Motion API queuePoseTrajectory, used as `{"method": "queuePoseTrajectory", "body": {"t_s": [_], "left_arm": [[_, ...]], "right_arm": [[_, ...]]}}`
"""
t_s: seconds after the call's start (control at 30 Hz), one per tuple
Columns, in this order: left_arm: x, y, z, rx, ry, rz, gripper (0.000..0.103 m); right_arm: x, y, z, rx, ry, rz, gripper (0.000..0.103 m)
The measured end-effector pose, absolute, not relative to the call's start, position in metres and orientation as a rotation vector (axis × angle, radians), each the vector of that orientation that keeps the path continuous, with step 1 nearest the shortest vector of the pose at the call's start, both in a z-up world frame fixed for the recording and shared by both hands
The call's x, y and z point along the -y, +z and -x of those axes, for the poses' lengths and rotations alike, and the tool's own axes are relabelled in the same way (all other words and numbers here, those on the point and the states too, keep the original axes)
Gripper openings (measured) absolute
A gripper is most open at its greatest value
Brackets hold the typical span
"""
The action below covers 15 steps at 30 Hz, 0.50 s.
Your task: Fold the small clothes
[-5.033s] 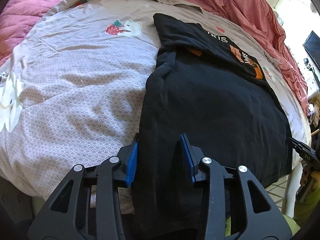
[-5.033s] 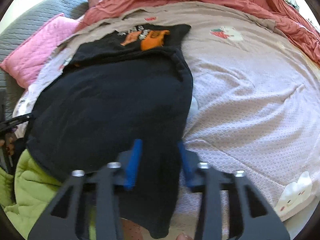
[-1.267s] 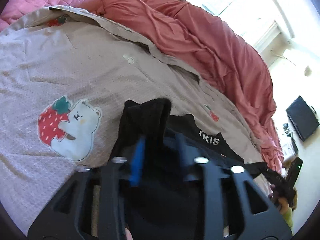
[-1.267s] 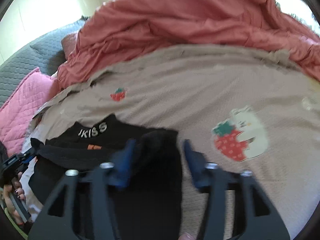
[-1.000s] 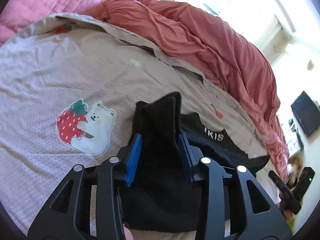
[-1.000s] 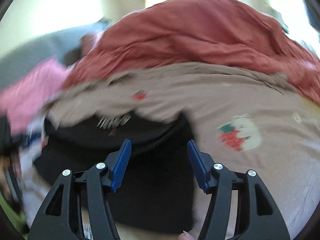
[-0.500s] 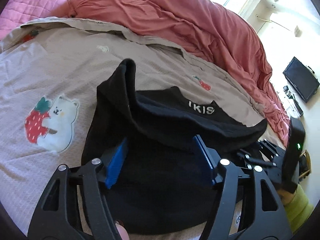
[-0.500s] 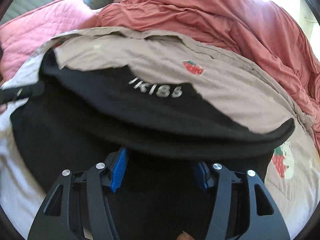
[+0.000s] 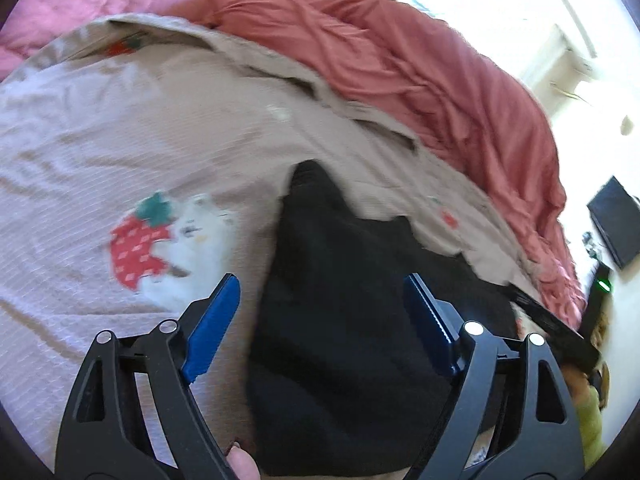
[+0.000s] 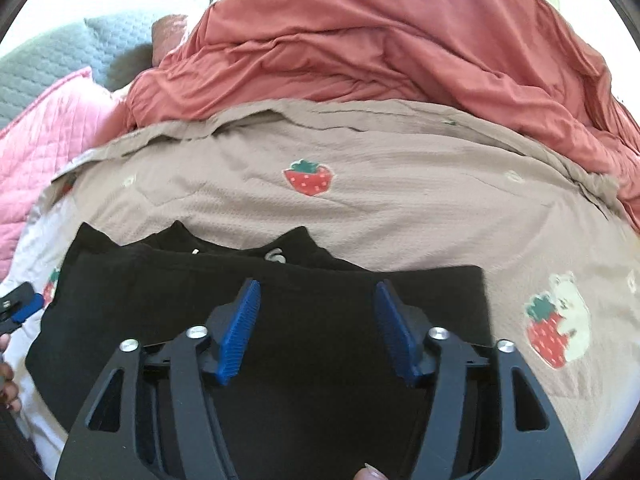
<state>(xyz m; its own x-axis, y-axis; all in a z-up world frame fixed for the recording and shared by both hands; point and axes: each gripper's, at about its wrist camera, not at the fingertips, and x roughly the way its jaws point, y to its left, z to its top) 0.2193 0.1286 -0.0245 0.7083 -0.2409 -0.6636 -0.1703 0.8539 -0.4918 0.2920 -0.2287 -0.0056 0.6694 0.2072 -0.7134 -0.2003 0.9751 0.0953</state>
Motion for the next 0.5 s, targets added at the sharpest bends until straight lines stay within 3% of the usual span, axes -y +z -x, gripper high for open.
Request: {"method": "queuePoseTrajectory", "body": {"t_s": [0.2,0.5], "left_arm": [[-0.137,-0.043,-0.217,-0.903,0.013,0.587,0.076],[-0.119,-0.045,-0.208,-0.925,-0.034,0.547,0.076]], "right_arm": [[0.288,-0.009,-0.245,-0.798,0.16,-0.091,0.068],[0.331,-0.027,-0.215,-0.862,0.159,-0.213,0.068]]}}
